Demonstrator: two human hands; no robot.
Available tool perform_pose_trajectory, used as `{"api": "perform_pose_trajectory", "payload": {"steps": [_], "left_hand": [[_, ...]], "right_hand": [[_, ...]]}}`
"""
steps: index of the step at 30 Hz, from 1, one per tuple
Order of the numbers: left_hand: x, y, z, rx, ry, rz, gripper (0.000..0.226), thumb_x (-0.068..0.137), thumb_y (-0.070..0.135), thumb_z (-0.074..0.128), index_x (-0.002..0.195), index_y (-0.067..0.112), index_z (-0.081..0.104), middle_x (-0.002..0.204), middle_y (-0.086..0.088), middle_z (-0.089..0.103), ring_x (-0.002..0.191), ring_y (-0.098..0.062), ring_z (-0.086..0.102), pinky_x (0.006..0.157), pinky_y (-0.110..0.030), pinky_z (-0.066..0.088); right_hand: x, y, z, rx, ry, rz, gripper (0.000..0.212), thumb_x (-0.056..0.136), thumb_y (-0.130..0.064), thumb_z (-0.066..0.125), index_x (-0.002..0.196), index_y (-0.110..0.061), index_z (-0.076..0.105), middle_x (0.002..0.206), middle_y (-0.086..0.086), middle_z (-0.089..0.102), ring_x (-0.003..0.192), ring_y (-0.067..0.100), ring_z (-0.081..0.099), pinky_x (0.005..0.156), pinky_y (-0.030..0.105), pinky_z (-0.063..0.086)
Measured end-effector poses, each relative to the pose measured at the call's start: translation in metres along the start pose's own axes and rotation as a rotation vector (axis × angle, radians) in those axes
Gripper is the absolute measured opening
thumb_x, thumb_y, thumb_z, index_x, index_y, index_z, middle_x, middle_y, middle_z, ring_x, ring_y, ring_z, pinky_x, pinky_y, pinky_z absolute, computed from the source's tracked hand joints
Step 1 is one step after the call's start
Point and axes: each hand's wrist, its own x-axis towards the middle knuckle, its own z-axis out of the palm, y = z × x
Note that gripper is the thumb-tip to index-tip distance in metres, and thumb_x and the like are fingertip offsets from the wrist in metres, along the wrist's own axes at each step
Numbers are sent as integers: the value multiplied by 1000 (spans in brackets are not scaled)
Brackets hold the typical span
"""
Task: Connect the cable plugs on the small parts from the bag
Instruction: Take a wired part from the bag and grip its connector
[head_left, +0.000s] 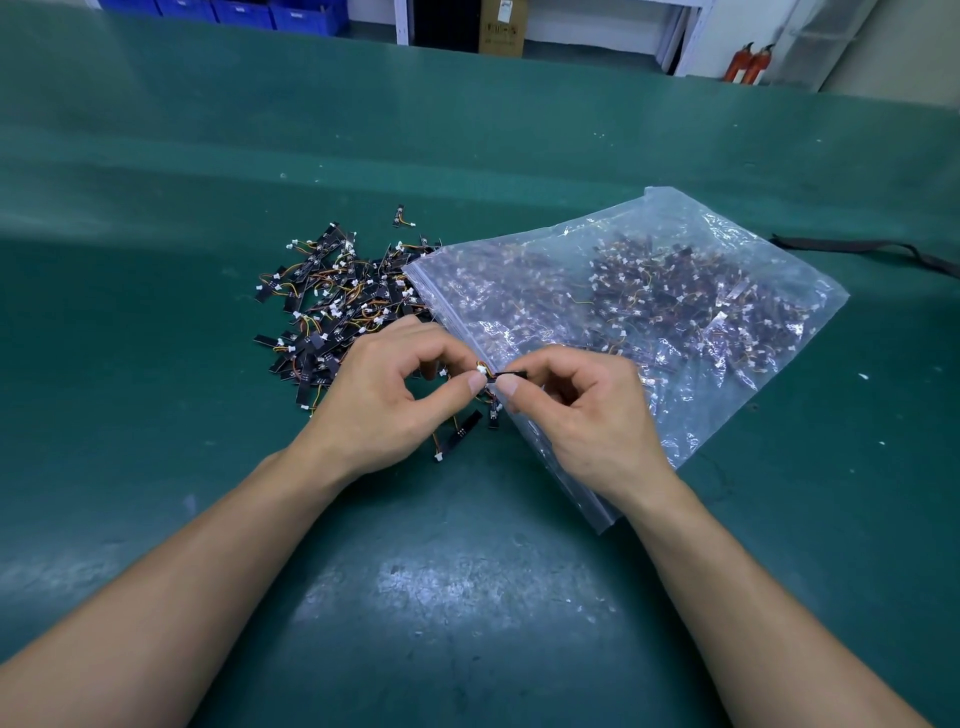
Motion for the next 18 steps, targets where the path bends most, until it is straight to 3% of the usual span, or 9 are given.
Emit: {"api": "perform_pose_trajectory", "payload": {"steps": [4,9,18], "left_hand": [[0,-2,1,36,10,23,11,88,19,72,78,15,71,75,9,67,74,-19,56,71,-36,46],[1,-1,0,30,18,35,11,87,21,73,79,26,68,76,16,66,73,-14,55,71,-35,46],[2,1,0,34,5,54,14,86,20,74,79,30,67,75,19,64,72,-13,55,69,-33,46]], "right_hand": [[0,0,1,18,7,27,4,85,-28,75,83,-25,78,66,-15,65,49,5,40,50,16,32],[0,-1,1,6,4,4,11,87,-27,71,77,-27,74,64,-12,68,52,5,46,52,19,38],[0,-2,2,49,11,11,8,87,-27,73,80,-27,76,67,-7,70,52,8,44,52,22,37]]}}
